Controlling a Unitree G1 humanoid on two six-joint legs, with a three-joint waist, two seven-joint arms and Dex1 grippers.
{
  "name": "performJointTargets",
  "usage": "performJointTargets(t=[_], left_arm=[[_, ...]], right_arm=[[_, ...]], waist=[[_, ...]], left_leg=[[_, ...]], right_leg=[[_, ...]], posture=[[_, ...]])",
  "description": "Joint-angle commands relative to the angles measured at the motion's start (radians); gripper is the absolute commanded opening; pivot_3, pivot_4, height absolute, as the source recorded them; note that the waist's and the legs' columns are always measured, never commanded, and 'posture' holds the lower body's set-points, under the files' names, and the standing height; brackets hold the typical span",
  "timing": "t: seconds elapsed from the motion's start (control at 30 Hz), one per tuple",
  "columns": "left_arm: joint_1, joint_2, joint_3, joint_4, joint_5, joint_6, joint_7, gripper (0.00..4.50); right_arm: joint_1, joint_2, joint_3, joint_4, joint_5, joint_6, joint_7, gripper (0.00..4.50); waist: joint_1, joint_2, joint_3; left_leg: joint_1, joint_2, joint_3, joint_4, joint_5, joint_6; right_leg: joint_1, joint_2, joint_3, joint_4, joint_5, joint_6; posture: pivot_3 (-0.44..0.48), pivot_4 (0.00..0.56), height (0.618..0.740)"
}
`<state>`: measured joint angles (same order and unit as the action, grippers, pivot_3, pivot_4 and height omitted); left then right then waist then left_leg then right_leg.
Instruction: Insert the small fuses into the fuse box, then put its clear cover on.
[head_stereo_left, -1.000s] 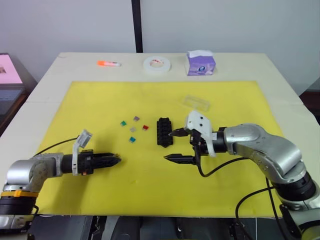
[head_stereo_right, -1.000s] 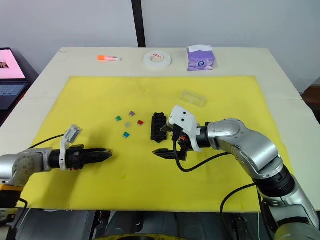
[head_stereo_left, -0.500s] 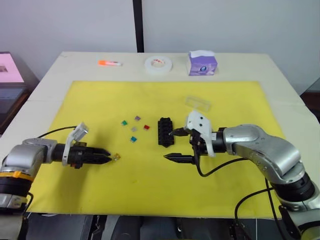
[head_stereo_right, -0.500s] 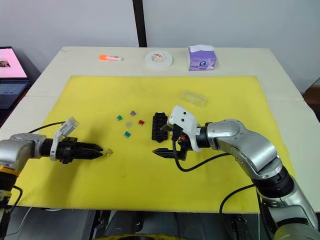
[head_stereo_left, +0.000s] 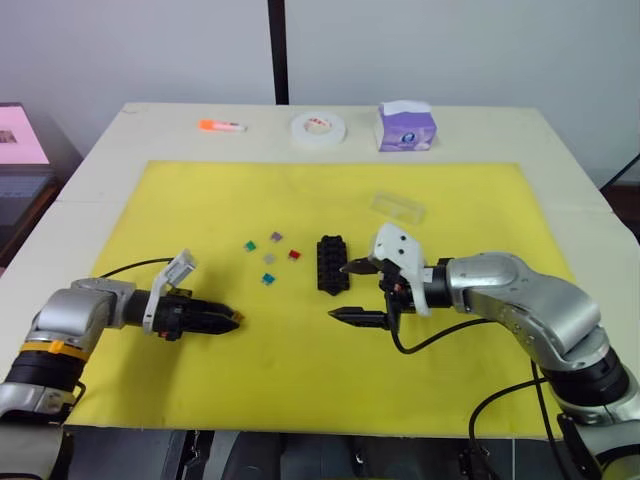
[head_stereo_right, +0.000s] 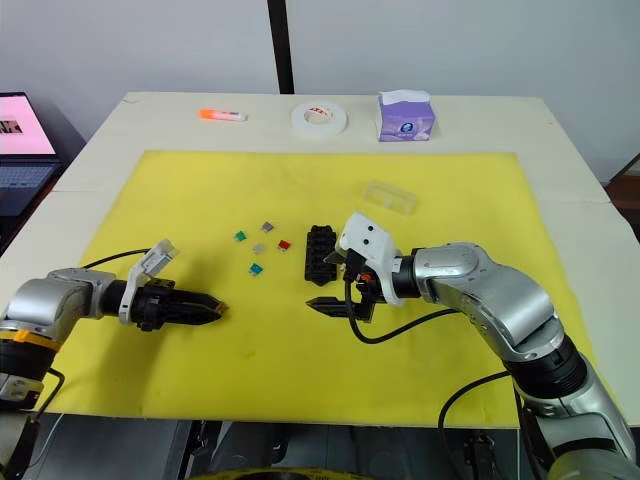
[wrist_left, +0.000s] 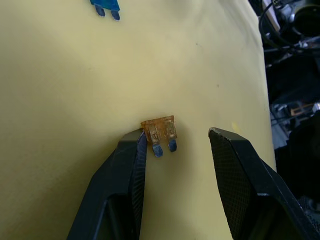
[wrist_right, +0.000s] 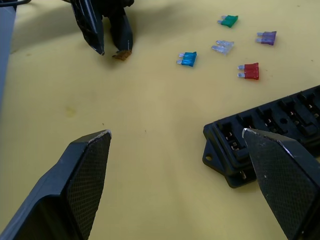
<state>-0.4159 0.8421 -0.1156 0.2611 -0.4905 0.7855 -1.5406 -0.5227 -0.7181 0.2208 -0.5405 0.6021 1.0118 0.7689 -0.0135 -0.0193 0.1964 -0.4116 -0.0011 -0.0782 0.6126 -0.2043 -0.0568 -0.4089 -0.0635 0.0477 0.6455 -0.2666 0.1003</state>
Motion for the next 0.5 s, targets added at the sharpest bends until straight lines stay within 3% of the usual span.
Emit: performJointTargets(t=[0.03, 0.07, 0.2, 0.5], left_arm=[[0.010, -0.019, -0.037, 0.005, 0.003, 0.030, -0.004, 1.68], [0.012, -0.020, -0.036, 0.006, 0.006, 0.027, -0.004, 1.51], [0.011, -0.024, -0.017, 0.019, -0.003, 0.035, -0.004, 0.09], [0.032, -0.016, 0.026, 0.009, -0.030, 0.058, -0.004, 0.04]], right_arm=[[-0.010, -0.002, -0.038, -0.044, 0.018, 0.006, -0.006, 4.50], [-0.009, -0.003, -0.039, -0.046, 0.019, 0.009, -0.008, 4.50], [-0.006, -0.005, -0.037, -0.045, 0.017, 0.009, -0.014, 4.50], [-0.006, -0.009, -0.033, -0.036, 0.014, 0.001, -0.014, 4.50]], waist=[[0.000, 0.000, 0.000], [-0.001, 0.000, 0.000], [-0.003, 0.000, 0.000], [-0.005, 0.000, 0.000]], left_leg=[[0.000, 0.000, 0.000, 0.000, 0.000, 0.000], [0.000, 0.000, 0.000, 0.000, 0.000, 0.000], [0.000, 0.000, 0.000, 0.000, 0.000, 0.000], [0.000, 0.000, 0.000, 0.000, 0.000, 0.000]], right_leg=[[0.000, 0.000, 0.000, 0.000, 0.000, 0.000], [0.000, 0.000, 0.000, 0.000, 0.000, 0.000], [0.000, 0.000, 0.000, 0.000, 0.000, 0.000], [0.000, 0.000, 0.000, 0.000, 0.000, 0.000]], posture=[[0.000, 0.150, 0.740], [0.000, 0.150, 0.740], [0.000, 0.150, 0.740], [0.000, 0.150, 0.740]])
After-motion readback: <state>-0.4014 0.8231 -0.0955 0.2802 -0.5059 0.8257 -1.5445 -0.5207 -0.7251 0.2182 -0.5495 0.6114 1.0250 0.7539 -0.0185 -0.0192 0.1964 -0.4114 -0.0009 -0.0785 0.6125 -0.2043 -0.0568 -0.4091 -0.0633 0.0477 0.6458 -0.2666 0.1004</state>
